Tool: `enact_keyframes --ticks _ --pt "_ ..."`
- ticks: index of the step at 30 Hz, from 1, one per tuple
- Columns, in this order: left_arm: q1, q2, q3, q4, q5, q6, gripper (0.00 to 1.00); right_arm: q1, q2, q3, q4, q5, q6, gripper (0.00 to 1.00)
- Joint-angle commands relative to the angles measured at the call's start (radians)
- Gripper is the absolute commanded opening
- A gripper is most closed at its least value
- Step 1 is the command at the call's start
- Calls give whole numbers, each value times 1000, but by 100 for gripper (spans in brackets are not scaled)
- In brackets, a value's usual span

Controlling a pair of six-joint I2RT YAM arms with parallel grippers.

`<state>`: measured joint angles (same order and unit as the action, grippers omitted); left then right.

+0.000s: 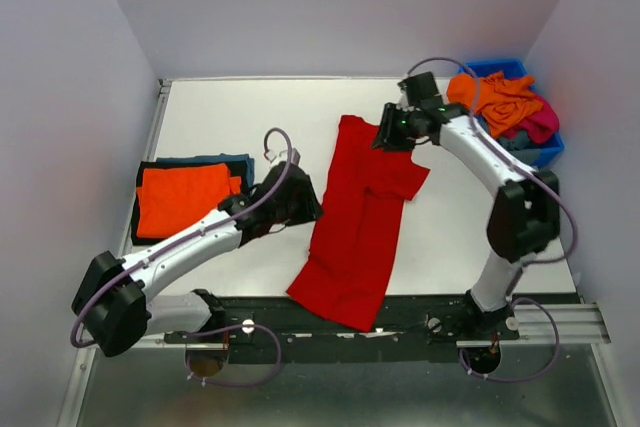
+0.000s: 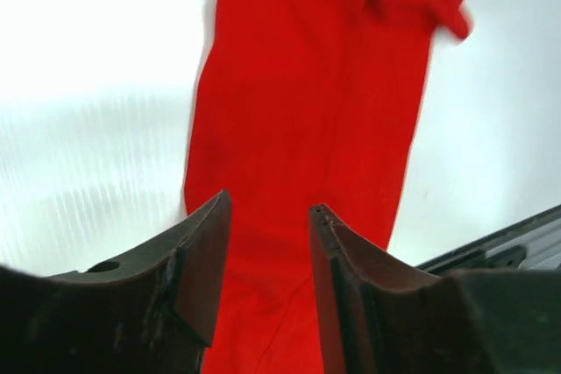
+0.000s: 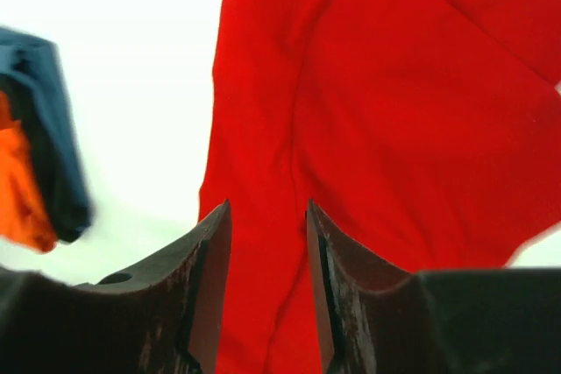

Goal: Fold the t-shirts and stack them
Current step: Rotate the tshirt 90 degrees

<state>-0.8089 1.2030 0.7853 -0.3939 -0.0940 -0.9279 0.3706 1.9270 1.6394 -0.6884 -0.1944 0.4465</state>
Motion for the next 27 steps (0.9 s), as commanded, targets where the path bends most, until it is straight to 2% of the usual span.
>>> enact_keyframes --ticks 1,3,4,7,11,19,23,25,27 --pt "123 90 112 84 57 152 55 -87 -256 -315 266 -48 115 51" --pt "169 191 162 137 92 164 56 -105 -340 -433 297 -16 144 53" --pt "191 237 190 164 120 166 58 -111 -370 -478 309 7 156 58" --pt "234 373 255 240 151 162 59 -130 -434 -593 331 45 181 59" --pt "277 550 366 282 198 153 58 -165 -438 -681 362 53 202 60" --pt "306 812 615 265 204 146 58 -174 -275 -612 356 95 193 60" --pt "327 930 704 282 264 115 59 -173 -156 -535 340 98 184 61" --pt "329 987 750 293 293 103 55 -174 -103 -492 329 89 182 60" --pt "333 1042 814 273 300 98 47 -174 -45 -449 314 87 187 60"
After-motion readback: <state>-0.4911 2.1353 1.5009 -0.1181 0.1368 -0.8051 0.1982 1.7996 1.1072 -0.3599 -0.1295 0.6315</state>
